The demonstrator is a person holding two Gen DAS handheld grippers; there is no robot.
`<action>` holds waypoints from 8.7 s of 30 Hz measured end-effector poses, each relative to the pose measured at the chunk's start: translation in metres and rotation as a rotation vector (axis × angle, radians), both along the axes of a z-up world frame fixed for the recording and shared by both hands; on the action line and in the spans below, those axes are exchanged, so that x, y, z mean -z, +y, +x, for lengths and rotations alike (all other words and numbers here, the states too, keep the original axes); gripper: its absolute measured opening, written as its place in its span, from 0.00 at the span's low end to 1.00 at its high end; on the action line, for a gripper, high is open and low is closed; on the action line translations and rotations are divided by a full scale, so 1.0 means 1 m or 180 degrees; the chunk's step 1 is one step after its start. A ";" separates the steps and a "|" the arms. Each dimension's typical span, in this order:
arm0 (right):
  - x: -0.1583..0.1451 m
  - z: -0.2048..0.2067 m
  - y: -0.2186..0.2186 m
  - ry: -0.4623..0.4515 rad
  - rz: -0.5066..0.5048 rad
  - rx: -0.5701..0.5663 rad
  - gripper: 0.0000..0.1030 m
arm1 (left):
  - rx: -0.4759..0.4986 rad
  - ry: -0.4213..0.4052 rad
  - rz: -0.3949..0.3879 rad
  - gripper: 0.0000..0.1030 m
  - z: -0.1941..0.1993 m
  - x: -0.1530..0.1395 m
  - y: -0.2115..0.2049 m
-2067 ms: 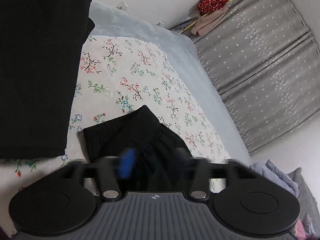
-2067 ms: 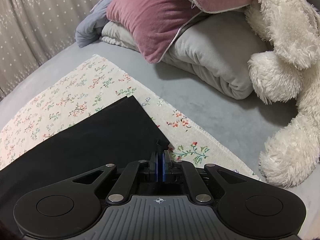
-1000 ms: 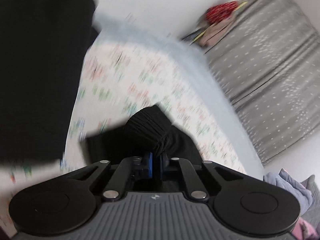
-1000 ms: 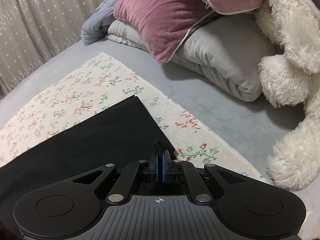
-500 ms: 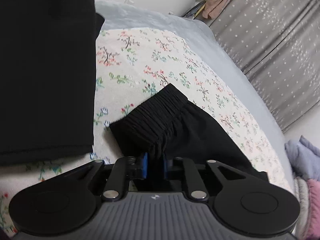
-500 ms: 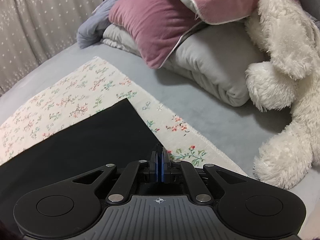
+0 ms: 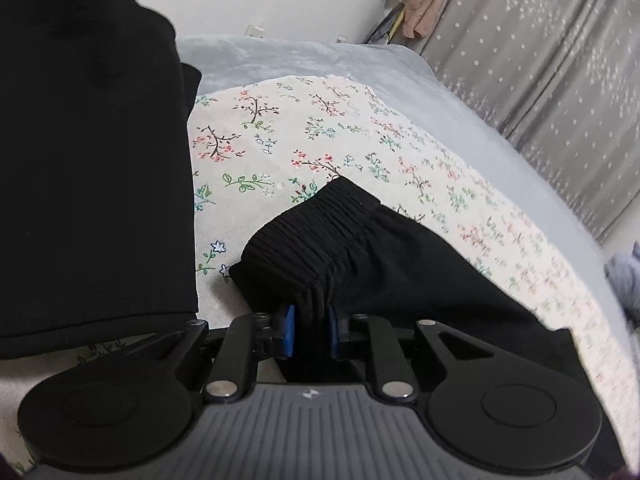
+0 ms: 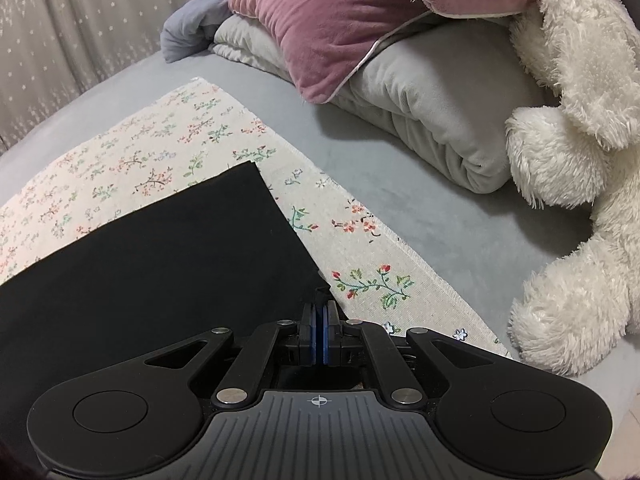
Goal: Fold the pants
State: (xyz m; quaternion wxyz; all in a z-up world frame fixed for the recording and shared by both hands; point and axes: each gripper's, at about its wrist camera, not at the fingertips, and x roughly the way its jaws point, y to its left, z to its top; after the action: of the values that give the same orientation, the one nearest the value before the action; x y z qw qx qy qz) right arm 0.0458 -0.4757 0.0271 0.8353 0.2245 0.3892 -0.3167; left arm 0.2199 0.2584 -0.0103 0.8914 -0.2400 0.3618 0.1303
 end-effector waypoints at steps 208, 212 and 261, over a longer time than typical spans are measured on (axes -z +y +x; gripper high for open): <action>0.030 0.393 0.367 -0.0699 0.0766 -0.3353 0.00 | 0.1381 0.0197 0.1150 0.72 0.053 0.030 -0.199; 0.011 0.372 0.358 -0.0842 0.0336 -0.2985 0.24 | 0.1401 0.0226 0.1072 0.72 0.054 0.026 -0.196; 0.028 0.020 0.059 0.0236 -0.0343 -0.1244 0.78 | 0.0888 0.0163 0.1360 0.67 0.025 0.024 -0.093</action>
State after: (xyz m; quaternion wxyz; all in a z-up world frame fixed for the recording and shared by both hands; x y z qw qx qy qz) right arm 0.0658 -0.4165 -0.0012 0.8768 0.0879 0.4383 -0.1771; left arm 0.2449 0.1658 -0.0346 0.9218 0.0094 0.3781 0.0855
